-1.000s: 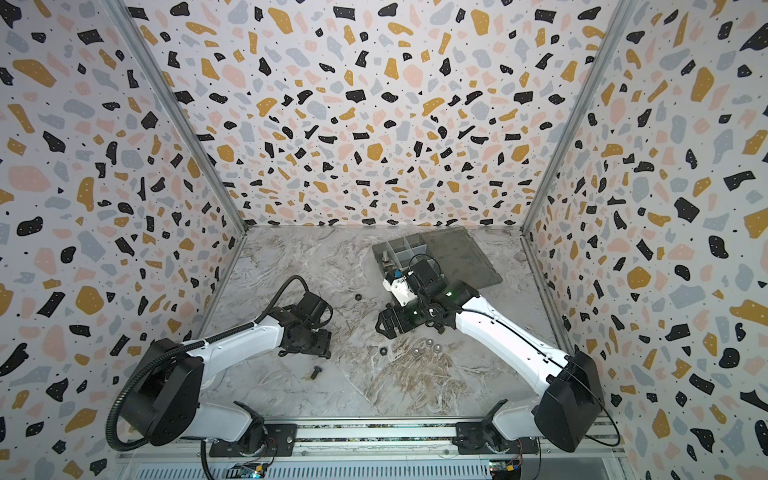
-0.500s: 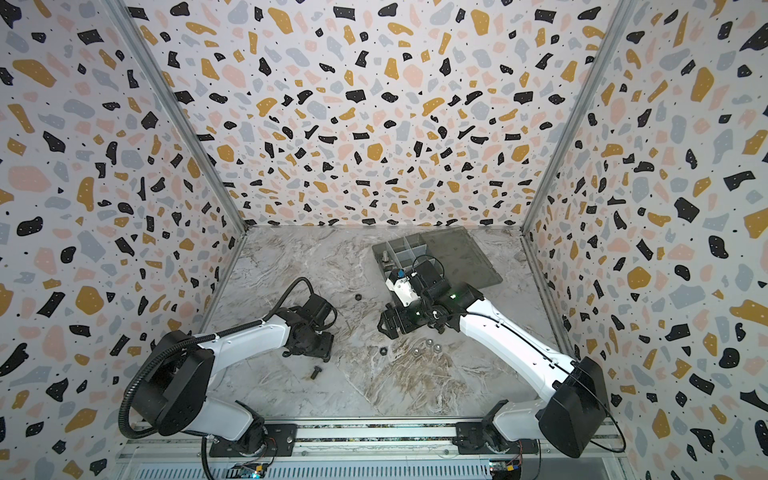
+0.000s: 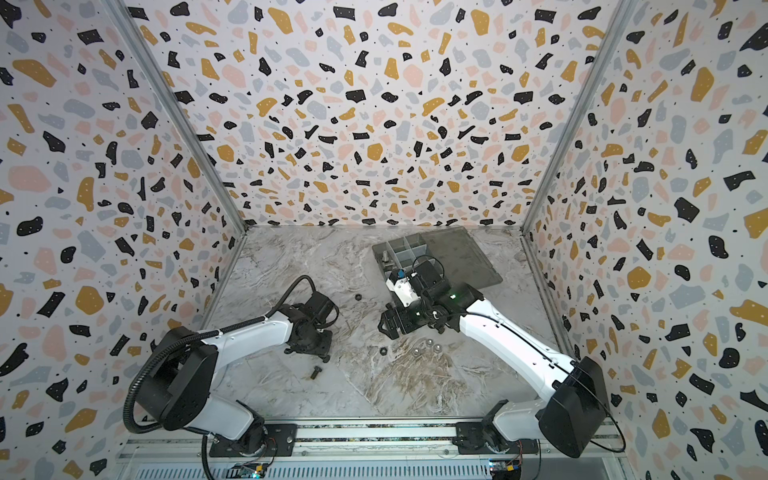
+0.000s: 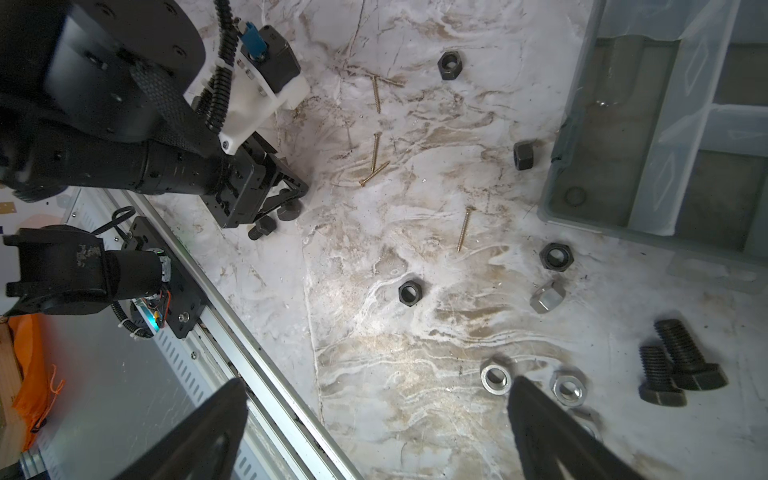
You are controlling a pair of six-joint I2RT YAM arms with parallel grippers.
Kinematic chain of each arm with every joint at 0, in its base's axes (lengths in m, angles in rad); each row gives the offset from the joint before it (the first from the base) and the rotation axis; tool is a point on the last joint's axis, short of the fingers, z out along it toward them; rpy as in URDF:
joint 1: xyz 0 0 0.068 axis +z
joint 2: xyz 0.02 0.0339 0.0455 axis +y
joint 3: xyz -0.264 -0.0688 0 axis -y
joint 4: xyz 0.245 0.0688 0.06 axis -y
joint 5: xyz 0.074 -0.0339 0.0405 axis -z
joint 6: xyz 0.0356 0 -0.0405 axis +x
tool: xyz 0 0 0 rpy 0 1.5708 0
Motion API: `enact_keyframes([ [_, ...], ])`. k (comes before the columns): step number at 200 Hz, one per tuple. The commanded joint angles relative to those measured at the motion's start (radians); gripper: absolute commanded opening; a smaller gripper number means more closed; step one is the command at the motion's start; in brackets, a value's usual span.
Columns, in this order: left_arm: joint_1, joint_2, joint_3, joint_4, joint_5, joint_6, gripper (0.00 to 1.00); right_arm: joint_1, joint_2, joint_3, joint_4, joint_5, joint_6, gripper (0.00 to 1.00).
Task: Sort the screws and nuts into containers
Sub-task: 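Carry the silver bolt with the left gripper into the organizer compartment and release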
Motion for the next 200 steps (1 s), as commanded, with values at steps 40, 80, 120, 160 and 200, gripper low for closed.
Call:
enact_keyframes([
  [40,-0.003,0.132,0.340,-0.097,-0.044,0.050,0.29,-0.044,-0.018,0.035,-0.018,0.037,-0.028,0.99],
  [80,-0.003,0.360,0.699,-0.142,-0.040,0.085,0.29,-0.124,-0.015,0.057,-0.022,0.029,-0.048,0.99],
  [120,-0.002,0.621,1.092,-0.188,0.020,0.103,0.29,-0.207,0.011,0.089,-0.026,0.024,-0.072,0.99],
  [160,-0.002,0.836,1.409,-0.170,0.123,0.092,0.30,-0.275,0.051,0.125,-0.030,0.005,-0.086,0.99],
  [200,-0.002,0.903,1.447,-0.042,0.167,0.060,0.32,-0.320,0.088,0.161,-0.030,-0.003,-0.092,0.99],
])
